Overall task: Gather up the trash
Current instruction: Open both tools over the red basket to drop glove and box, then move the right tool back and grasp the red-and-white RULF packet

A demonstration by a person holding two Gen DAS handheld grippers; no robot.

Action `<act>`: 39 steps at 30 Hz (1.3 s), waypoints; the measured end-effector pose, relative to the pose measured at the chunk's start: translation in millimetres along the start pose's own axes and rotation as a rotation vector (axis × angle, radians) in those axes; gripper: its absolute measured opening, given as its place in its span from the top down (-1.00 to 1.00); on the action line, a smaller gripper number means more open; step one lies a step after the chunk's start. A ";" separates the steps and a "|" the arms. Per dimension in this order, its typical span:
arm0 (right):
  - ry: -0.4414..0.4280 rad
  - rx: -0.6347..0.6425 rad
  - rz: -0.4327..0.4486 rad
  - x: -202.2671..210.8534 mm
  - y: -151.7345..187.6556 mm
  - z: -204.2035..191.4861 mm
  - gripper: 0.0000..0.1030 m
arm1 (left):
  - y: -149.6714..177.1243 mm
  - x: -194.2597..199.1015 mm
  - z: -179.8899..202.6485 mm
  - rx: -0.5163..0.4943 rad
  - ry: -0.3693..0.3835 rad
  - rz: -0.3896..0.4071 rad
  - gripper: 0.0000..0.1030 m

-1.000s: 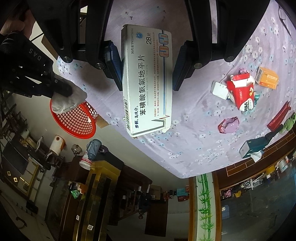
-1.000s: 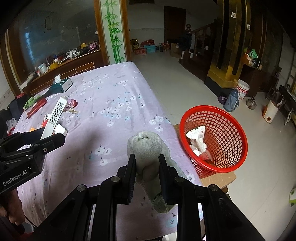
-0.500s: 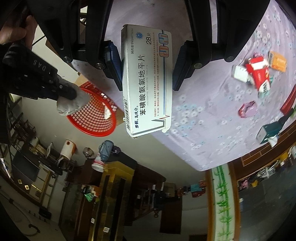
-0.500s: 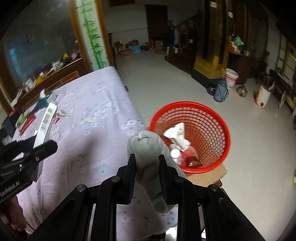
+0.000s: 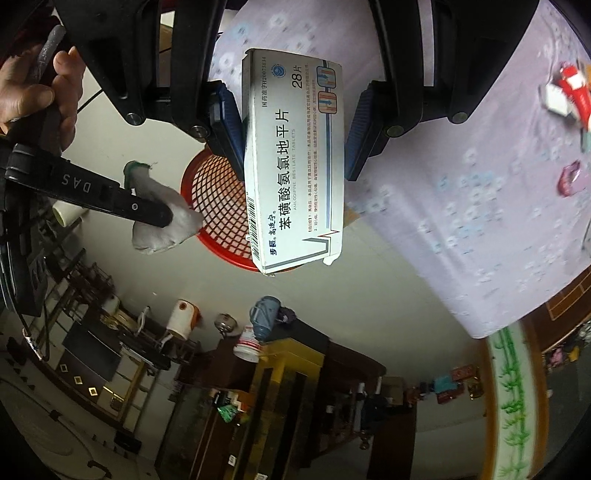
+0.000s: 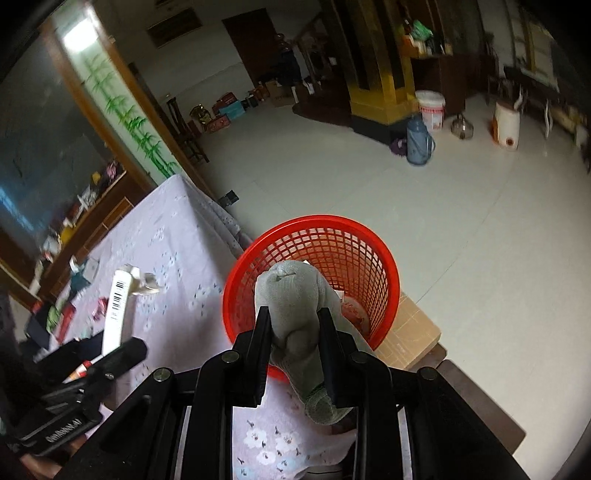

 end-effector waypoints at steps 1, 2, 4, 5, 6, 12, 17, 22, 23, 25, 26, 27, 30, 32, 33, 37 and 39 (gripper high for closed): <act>0.001 -0.005 -0.002 -2.1 -2.7 4.2 0.47 | -4.9 -6.7 4.2 -0.002 0.009 -0.007 0.03; 0.008 -0.007 0.001 -4.1 -6.1 9.2 0.47 | -8.4 -11.4 6.9 -0.003 0.014 -0.011 0.03; 0.011 -0.015 -0.002 -8.1 -12.5 16.5 0.47 | -16.8 -23.2 13.9 -0.005 0.019 -0.018 0.03; 0.004 -0.023 -0.002 -10.5 -16.3 20.2 0.47 | -20.5 -29.6 17.7 -0.006 0.025 -0.023 0.03; 0.002 -0.027 0.001 -12.2 -19.5 22.5 0.47 | -24.3 -36.5 21.8 -0.009 0.029 -0.026 0.03; -0.001 -0.034 0.001 -28.6 -40.6 32.6 -0.06 | -37.3 -57.4 32.6 0.013 0.016 -0.035 -0.25; 0.006 -0.007 0.026 -24.7 -45.1 24.4 -0.07 | -36.6 -45.9 25.0 0.039 0.016 -0.016 -0.26; -0.027 0.064 0.014 -21.4 -36.2 -9.9 -0.07 | -21.6 -18.1 7.0 0.051 -0.022 0.020 -0.26; -0.040 0.077 0.006 -22.5 -33.4 -19.5 -0.07 | -17.1 -11.7 1.7 0.055 -0.033 0.027 -0.26; -0.074 0.100 -0.010 -25.1 -24.5 -38.6 -0.07 | -10.3 -0.7 -8.2 0.063 -0.058 0.036 -0.26; -0.086 0.114 -0.020 -26.8 -20.6 -46.7 -0.07 | -7.0 4.5 -13.8 0.069 -0.070 0.039 -0.26; -0.097 0.131 -0.029 -28.9 -16.4 -56.5 -0.07 | -1.0 11.9 -23.0 0.082 -0.088 0.044 -0.26; -0.137 0.180 -0.072 -37.9 -1.9 -87.3 -0.07 | 10.9 30.2 -48.2 0.121 -0.118 0.058 -0.26; -0.161 0.220 -0.100 -43.5 7.7 -109.8 -0.07 | 18.2 41.7 -61.5 0.148 -0.137 0.069 -0.26; -0.171 0.237 -0.110 -45.1 11.3 -119.8 -0.07 | 23.2 50.0 -73.0 0.172 -0.149 0.075 -0.26; -0.214 0.297 -0.141 -47.5 26.8 -158.6 -0.07 | 36.9 76.7 -108.1 0.248 -0.183 0.097 -0.25; -0.227 0.325 -0.154 -49.5 32.9 -175.2 -0.07 | 49.2 94.2 -130.5 0.295 -0.203 0.111 -0.26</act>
Point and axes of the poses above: each gripper's, at about its wrist camera, not at the fingertips, and x roughly against the way its jaws point, z to its right, y to its underside, the point moved 1 cm from there along -x, roughly the way its jaws point, and after that the axes turned 10 degrees about x, right-handed, at the moved point
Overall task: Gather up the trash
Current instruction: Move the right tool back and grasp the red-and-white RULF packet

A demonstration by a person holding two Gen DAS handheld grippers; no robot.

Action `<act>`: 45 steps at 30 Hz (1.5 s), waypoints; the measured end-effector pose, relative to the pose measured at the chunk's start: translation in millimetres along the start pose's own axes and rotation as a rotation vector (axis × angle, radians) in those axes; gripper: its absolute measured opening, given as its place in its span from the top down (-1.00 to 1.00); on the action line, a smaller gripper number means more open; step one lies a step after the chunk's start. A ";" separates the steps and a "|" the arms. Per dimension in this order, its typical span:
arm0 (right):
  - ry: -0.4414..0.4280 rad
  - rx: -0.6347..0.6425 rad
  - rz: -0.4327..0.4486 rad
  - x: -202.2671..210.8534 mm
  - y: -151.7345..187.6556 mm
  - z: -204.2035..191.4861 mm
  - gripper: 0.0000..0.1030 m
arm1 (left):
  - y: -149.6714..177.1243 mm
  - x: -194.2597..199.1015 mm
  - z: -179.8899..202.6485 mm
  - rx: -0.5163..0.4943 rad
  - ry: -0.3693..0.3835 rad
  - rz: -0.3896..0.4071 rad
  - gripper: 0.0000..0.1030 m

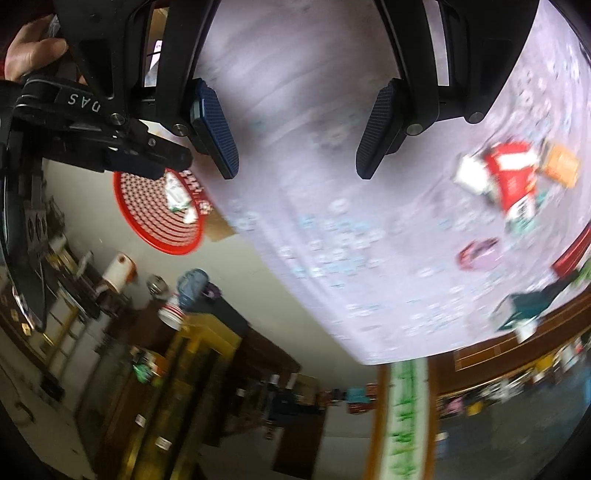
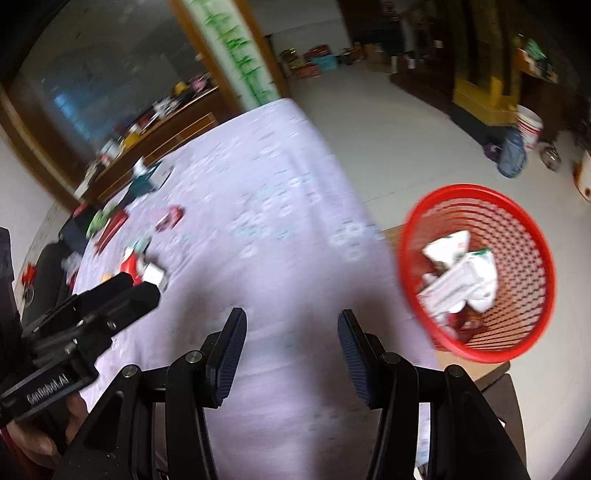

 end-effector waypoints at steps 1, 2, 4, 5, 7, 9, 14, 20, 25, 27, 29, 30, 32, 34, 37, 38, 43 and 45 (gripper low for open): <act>-0.012 0.013 -0.008 -4.0 -0.4 -10.3 -0.07 | 1.2 4.7 -8.4 0.016 -0.007 0.004 -0.26; -0.020 0.022 -0.014 -5.6 -0.2 -15.9 -0.07 | 3.4 12.2 -23.6 0.041 -0.019 0.011 -0.25; -0.045 0.051 -0.029 -14.0 -2.5 -37.1 -0.07 | 6.3 22.2 -44.1 0.077 -0.040 0.022 -0.26; -0.055 0.063 -0.035 -17.5 -3.7 -45.8 -0.07 | 9.3 29.6 -59.6 0.102 -0.054 0.030 -0.26; -0.069 0.089 -0.046 -24.6 -7.0 -63.9 -0.07 | 14.8 39.3 -83.6 0.133 -0.080 0.042 -0.25; -0.091 0.132 -0.053 -33.8 -13.0 -88.9 -0.08 | 22.8 53.1 -112.5 0.173 -0.116 0.060 -0.25; -0.140 0.229 -0.061 -62.3 -31.5 -154.0 -0.30 | 42.8 80.5 -176.7 0.276 -0.173 0.067 -0.26; -0.156 0.312 -0.063 -110.4 -59.2 -224.8 -0.35 | 61.9 111.1 -243.4 0.350 -0.271 0.083 -0.26; -0.104 0.343 -0.095 -164.3 -82.6 -262.3 -0.35 | 70.7 128.6 -283.6 0.405 -0.318 0.086 -0.26; -0.079 0.346 -0.101 -180.6 -89.2 -269.1 -0.35 | 73.6 132.3 -293.3 0.415 -0.328 0.088 -0.26; -0.048 0.354 -0.109 -195.6 -94.0 -273.8 -0.35 | 75.8 134.6 -303.3 0.426 -0.335 0.086 -0.26; -0.034 0.358 -0.124 -205.0 -95.7 -275.7 -0.35 | 77.1 135.1 -305.4 0.429 -0.335 0.084 -0.26; -0.022 0.348 -0.149 -218.5 -96.3 -275.3 -0.35 | 77.6 135.2 -310.9 0.433 -0.334 0.080 -0.26; -0.029 0.353 -0.163 -224.7 -93.7 -276.7 -0.19 | 76.0 133.5 -315.4 0.434 -0.333 0.075 -0.26; -0.043 0.377 -0.129 -216.9 -89.8 -282.6 0.20 | 71.7 129.8 -319.4 0.439 -0.329 0.070 -0.26; -0.045 0.382 -0.120 -212.2 -88.8 -284.3 0.24 | 69.1 126.9 -321.0 0.441 -0.326 0.066 -0.26; -0.059 0.409 -0.056 -177.4 -80.0 -280.5 0.32 | 53.9 110.7 -323.1 0.461 -0.291 0.051 -0.26; -0.078 0.401 -0.032 -162.0 -76.4 -274.5 0.32 | 45.3 100.7 -323.2 0.469 -0.276 0.039 -0.26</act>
Point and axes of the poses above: each gripper's, at about its wrist camera, not at the fingertips, and x roughly against the way its jaws point, z to its right, y to its underside, the point moved 1 cm from there along -x, roughly the way its jaws point, and after that the axes turned 10 degrees about x, right-handed, at the moved point
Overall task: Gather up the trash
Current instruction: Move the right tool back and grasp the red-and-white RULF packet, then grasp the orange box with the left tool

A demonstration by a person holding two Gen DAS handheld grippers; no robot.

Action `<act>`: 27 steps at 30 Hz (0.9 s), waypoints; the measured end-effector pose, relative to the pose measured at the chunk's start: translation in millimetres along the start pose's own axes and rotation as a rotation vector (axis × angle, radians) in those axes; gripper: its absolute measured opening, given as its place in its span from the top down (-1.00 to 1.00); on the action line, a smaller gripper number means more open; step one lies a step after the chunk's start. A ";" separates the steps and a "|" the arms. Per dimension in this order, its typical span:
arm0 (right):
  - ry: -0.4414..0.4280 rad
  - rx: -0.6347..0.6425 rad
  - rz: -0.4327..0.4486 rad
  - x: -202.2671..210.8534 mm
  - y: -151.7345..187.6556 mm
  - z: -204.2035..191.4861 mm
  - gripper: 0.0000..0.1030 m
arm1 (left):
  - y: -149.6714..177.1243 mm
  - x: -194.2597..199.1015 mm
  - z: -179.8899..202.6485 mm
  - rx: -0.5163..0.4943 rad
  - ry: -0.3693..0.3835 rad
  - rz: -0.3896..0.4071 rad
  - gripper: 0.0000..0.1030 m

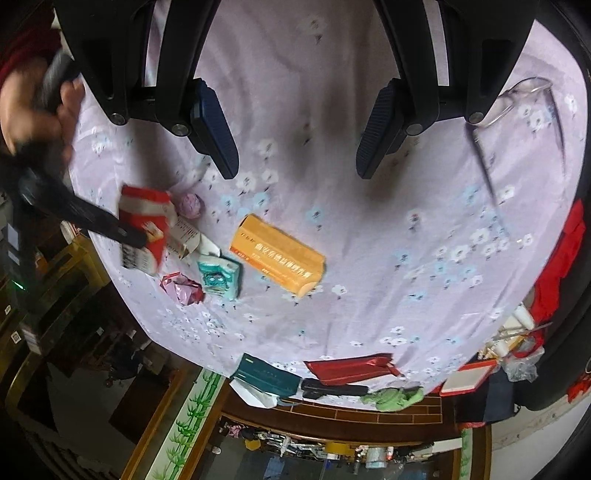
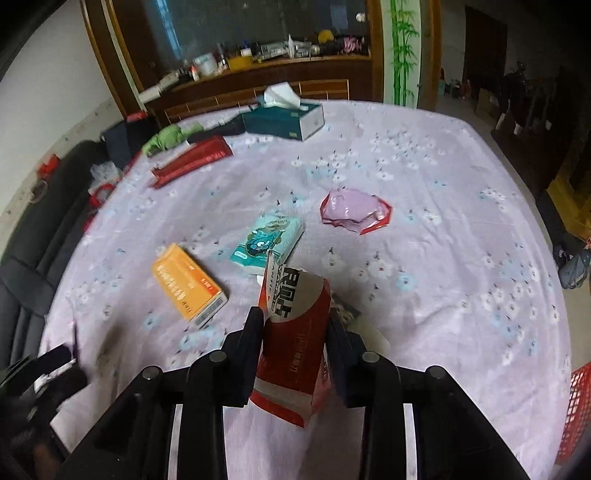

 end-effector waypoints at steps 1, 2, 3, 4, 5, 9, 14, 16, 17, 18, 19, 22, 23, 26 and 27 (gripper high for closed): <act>-0.006 -0.006 0.018 11.4 5.0 3.4 0.32 | -3.0 -4.8 2.7 0.006 0.004 -0.008 -0.26; -0.008 -0.011 0.026 17.9 7.4 5.5 0.32 | -5.6 -9.0 5.2 0.011 0.005 -0.014 -0.26; -0.021 -0.023 0.040 27.1 11.5 9.4 0.32 | -11.0 -16.5 8.6 0.025 0.009 -0.025 -0.26; -0.041 -0.041 0.060 36.4 15.2 14.3 0.32 | -14.4 -21.4 10.4 0.035 0.012 -0.034 -0.26; -0.046 -0.051 0.072 42.5 17.3 17.0 0.32 | -19.4 -28.0 13.3 0.046 0.017 -0.046 -0.26; -0.052 -0.096 0.104 71.2 30.5 34.5 0.32 | -42.1 -58.7 22.6 0.102 -0.010 -0.076 -0.26; -0.049 -0.113 0.104 91.7 50.6 47.3 0.32 | -66.6 -94.1 25.6 0.197 -0.034 -0.119 -0.25; -0.050 -0.132 0.104 97.7 59.6 53.4 0.32 | -73.6 -108.7 28.9 0.235 -0.038 -0.146 -0.25; -0.050 -0.140 0.104 99.8 63.5 56.9 0.32 | -76.2 -114.3 29.8 0.252 -0.048 -0.154 -0.25; -0.048 -0.146 0.104 101.7 66.3 59.2 0.32 | -78.0 -118.6 30.2 0.265 -0.067 -0.156 -0.25; -0.046 -0.154 0.104 104.1 69.6 62.3 0.32 | -80.0 -123.4 30.4 0.280 -0.084 -0.158 -0.25; -0.042 -0.171 0.104 109.2 77.8 69.0 0.31 | -83.9 -138.4 33.3 0.305 -0.128 -0.173 -0.25; -0.039 -0.180 0.104 111.3 81.0 72.0 0.31 | -84.2 -142.1 34.6 0.301 -0.141 -0.176 -0.25; -0.040 -0.202 0.101 114.4 87.8 77.9 0.31 | -83.5 -145.1 37.7 0.285 -0.137 -0.169 -0.25; -0.040 -0.209 0.098 114.6 89.5 79.5 0.31 | -82.7 -144.3 39.7 0.264 -0.141 -0.157 -0.24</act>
Point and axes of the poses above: each gripper's, at about its wrist camera, not at the fingertips, and x roughly against the way its jaws point, z to its right, y to its underside, the point moved 1 cm from there along -x, roughly the way its jaws point, and after that the axes turned 10 degrees about x, right-handed, at the moved point
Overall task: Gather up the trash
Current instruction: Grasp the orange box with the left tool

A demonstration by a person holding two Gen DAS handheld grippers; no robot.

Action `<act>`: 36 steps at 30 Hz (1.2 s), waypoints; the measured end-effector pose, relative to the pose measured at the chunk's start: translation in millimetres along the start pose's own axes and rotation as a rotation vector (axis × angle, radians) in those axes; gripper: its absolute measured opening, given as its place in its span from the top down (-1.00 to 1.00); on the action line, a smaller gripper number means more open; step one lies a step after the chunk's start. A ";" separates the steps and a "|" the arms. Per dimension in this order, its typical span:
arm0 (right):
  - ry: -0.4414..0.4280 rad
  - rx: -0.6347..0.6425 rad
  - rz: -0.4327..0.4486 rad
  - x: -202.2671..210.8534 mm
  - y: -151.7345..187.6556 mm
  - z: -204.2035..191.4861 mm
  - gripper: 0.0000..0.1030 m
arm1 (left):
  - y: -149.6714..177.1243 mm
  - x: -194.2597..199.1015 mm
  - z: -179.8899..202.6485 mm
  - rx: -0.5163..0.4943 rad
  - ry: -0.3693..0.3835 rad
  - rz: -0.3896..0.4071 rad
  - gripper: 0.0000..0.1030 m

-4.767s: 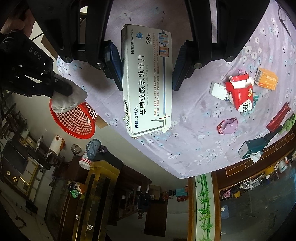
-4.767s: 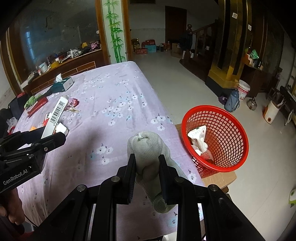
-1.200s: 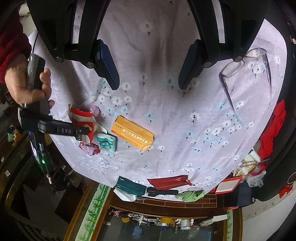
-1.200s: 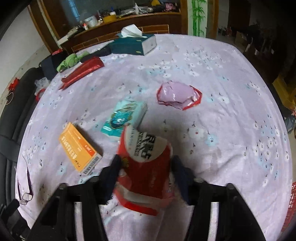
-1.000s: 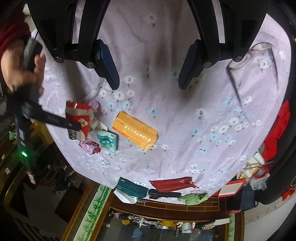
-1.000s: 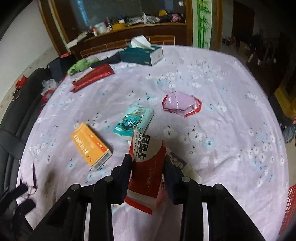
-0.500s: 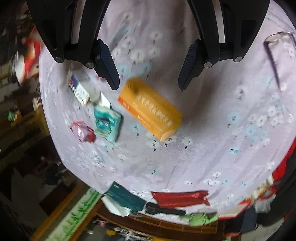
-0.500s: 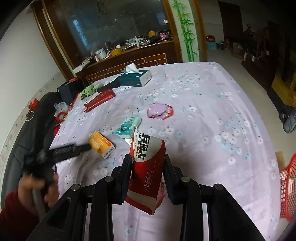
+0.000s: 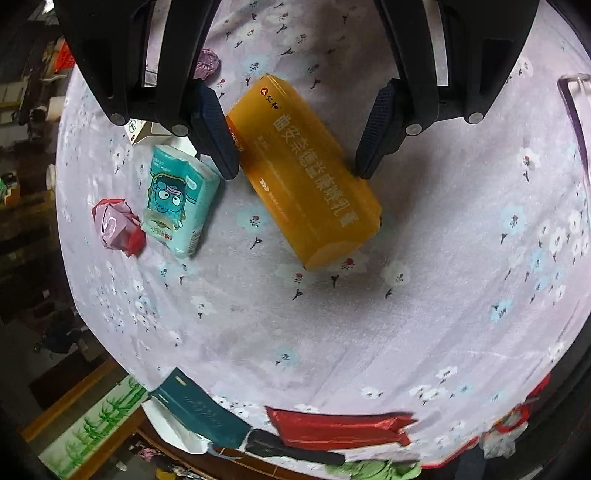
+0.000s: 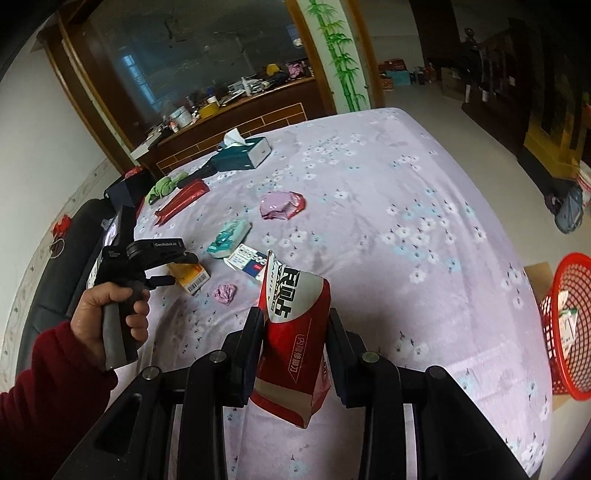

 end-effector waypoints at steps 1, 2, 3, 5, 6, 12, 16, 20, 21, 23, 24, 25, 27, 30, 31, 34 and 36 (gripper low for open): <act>0.001 -0.007 -0.003 0.3 1.5 1.7 0.32 | 1.2 1.4 0.9 -0.019 -0.002 0.010 -0.24; 0.000 -0.011 -0.004 1.2 2.6 2.7 0.32 | 1.8 1.4 1.3 -0.032 -0.002 0.013 -0.22; -0.005 -0.016 -0.006 1.6 4.1 3.0 0.31 | 3.1 2.3 1.1 -0.048 0.006 0.016 -0.18; -0.010 -0.017 -0.008 2.2 6.6 1.8 0.31 | 5.8 5.4 -0.8 -0.073 0.022 0.019 -0.05; -0.015 -0.016 -0.010 2.3 7.8 0.1 0.32 | 7.5 8.4 -1.6 -0.085 0.027 0.022 0.09; -0.035 -0.009 -0.023 -0.5 13.6 -9.6 0.31 | 20.0 15.9 -1.6 -0.139 0.038 0.037 0.10; -0.034 -0.007 -0.022 1.9 15.9 -12.5 0.31 | 10.7 8.2 -7.2 -0.068 0.034 0.021 -0.23; -0.024 -0.013 -0.023 4.9 18.8 -10.3 0.31 | 1.8 1.3 -6.3 -0.035 0.049 0.015 -0.26; -0.020 -0.018 -0.024 6.0 19.8 -9.2 0.31 | 0.7 -0.5 -4.1 -0.037 0.049 0.014 -0.26; -0.016 -0.026 -0.024 7.8 21.5 -7.9 0.31 | -0.4 -3.5 0.8 -0.046 0.042 0.020 -0.26; -0.013 -0.027 -0.025 8.2 22.0 -7.7 0.31 | -0.9 -4.7 3.1 -0.053 0.035 0.027 -0.26; -0.011 -0.030 -0.026 8.4 22.6 -7.5 0.31 | -1.3 -5.9 6.3 -0.066 0.020 0.037 -0.26; -0.012 -0.034 -0.027 9.4 23.5 -8.2 0.31 | -0.1 -7.0 10.9 -0.092 0.006 0.060 -0.06; -0.010 -0.029 -0.025 11.3 24.5 -9.7 0.31 | 5.5 -2.8 12.7 -0.114 0.043 0.046 0.38; -0.011 -0.029 -0.025 11.8 24.8 -10.2 0.31 | 6.3 -1.7 13.2 -0.119 0.051 0.047 0.46; -0.013 -0.027 -0.026 12.1 24.6 -11.0 0.31 | 19.6 10.1 14.4 -0.169 0.057 0.077 0.58; -0.012 -0.023 -0.024 12.2 25.8 -10.9 0.31 | 32.3 22.2 13.8 -0.191 0.077 0.091 0.58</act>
Point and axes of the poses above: each gripper's, at about its wrist camera, not at the fingertips, and x roughly against the way its jaws point, z to its right, y to its underside, the point moved 1 cm from there along -x, roughly the way its jaws point, and after that the axes turned 10 degrees about x, right-handed, at the moved point
